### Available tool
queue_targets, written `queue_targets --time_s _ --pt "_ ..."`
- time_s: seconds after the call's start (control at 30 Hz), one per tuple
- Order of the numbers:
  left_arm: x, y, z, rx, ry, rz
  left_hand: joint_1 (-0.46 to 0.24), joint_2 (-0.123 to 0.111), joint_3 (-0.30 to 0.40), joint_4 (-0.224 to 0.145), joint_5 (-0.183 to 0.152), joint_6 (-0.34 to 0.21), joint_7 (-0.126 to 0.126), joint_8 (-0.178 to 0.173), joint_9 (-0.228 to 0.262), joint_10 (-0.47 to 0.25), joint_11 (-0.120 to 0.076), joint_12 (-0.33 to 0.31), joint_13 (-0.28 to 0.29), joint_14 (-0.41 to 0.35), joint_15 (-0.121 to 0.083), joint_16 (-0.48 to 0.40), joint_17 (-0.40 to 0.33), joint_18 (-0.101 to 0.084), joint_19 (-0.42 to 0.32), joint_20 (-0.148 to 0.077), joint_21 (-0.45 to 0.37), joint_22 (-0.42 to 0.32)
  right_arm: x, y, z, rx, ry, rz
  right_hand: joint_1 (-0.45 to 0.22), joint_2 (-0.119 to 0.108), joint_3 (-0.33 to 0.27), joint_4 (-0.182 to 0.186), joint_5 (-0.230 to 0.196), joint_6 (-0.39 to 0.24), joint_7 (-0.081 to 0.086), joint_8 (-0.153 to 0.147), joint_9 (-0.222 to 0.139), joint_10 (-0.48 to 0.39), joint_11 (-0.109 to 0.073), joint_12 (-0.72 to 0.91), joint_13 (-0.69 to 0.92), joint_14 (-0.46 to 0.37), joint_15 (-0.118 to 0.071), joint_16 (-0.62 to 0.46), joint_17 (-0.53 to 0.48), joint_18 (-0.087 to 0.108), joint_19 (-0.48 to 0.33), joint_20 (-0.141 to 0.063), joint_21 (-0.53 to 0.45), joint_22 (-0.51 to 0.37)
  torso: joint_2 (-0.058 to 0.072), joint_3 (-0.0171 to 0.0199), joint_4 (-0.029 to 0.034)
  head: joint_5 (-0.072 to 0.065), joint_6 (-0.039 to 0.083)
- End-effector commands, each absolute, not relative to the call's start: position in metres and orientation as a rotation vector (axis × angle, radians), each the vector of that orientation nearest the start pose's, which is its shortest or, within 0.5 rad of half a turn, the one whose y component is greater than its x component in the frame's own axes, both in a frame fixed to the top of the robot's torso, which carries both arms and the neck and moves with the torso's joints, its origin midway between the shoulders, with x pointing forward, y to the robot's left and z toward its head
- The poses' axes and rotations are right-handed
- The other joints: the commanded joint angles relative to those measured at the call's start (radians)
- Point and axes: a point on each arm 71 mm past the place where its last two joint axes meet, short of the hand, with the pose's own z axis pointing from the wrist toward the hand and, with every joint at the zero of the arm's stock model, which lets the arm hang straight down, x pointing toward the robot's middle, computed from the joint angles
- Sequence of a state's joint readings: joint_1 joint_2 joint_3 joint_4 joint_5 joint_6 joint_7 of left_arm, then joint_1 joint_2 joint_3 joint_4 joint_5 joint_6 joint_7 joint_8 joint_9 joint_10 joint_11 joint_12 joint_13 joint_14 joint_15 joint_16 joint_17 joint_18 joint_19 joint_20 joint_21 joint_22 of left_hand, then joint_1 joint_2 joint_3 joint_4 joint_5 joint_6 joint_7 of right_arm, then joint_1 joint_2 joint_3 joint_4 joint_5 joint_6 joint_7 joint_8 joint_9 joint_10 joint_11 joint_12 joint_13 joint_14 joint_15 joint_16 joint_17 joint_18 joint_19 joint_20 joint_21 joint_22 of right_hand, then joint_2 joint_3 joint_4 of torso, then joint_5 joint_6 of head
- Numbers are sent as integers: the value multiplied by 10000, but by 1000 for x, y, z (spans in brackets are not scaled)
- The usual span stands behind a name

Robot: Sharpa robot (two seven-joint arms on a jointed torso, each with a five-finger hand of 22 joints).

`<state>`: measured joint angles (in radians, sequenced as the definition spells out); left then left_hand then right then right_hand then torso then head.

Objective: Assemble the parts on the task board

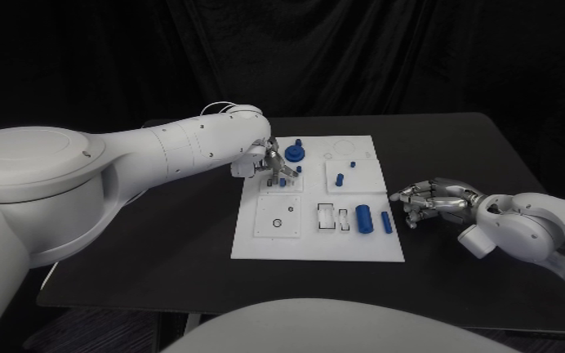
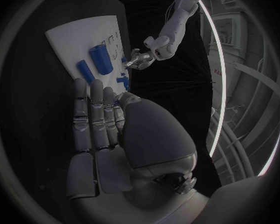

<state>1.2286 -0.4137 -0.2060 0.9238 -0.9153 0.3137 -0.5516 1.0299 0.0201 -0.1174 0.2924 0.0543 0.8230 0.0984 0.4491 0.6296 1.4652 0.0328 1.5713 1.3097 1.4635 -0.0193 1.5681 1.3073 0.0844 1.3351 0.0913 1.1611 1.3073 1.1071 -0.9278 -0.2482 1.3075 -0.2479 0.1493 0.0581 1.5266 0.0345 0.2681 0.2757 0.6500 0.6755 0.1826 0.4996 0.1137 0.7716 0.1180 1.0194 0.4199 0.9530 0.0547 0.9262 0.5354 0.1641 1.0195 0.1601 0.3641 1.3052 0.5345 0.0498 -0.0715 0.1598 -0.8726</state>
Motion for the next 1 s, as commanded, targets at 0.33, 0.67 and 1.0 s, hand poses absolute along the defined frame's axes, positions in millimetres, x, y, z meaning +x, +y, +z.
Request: queue_targets --time_s 0.33,0.67,1.0 --pt "532 181 -296 -2271 24680 -2289 -221 305 -792 -22 -62 393 -54 -61 -510 1056 -86 -5 2611 1073 -45 27 2635 47 160 -29 411 1469 435 -306 -326 11145 22497 11551 -7 106 75 7 -64 -73 115 62 -13 -80 14 39 -14 -73 31 44 -12 160 -83 6 30 15 -13 -2 12 -15 0" --pt "516 189 -283 -2221 22965 -3023 928 594 -1326 -1 2822 876 -482 1056 -179 1056 -493 -5 2611 1073 -423 27 2635 -225 1002 -378 1654 1824 434 -310 -326 11207 22442 11468 -35 69 70 18 -96 -87 125 77 -16 -110 24 55 -21 -101 43 58 -27 156 -102 14 29 21 -8 -2 2 -50 0" --pt "498 201 -269 -2570 21449 -3097 1128 477 -1568 6 4428 937 -663 1523 5 1056 -679 -5 2611 1073 -605 27 2635 -309 1247 -563 1981 1927 434 -312 -325 11256 22351 11393 -43 58 67 21 -104 -88 126 83 -16 -114 26 60 -23 -105 45 62 -31 156 -106 16 29 22 -21 -4 15 -89 0"
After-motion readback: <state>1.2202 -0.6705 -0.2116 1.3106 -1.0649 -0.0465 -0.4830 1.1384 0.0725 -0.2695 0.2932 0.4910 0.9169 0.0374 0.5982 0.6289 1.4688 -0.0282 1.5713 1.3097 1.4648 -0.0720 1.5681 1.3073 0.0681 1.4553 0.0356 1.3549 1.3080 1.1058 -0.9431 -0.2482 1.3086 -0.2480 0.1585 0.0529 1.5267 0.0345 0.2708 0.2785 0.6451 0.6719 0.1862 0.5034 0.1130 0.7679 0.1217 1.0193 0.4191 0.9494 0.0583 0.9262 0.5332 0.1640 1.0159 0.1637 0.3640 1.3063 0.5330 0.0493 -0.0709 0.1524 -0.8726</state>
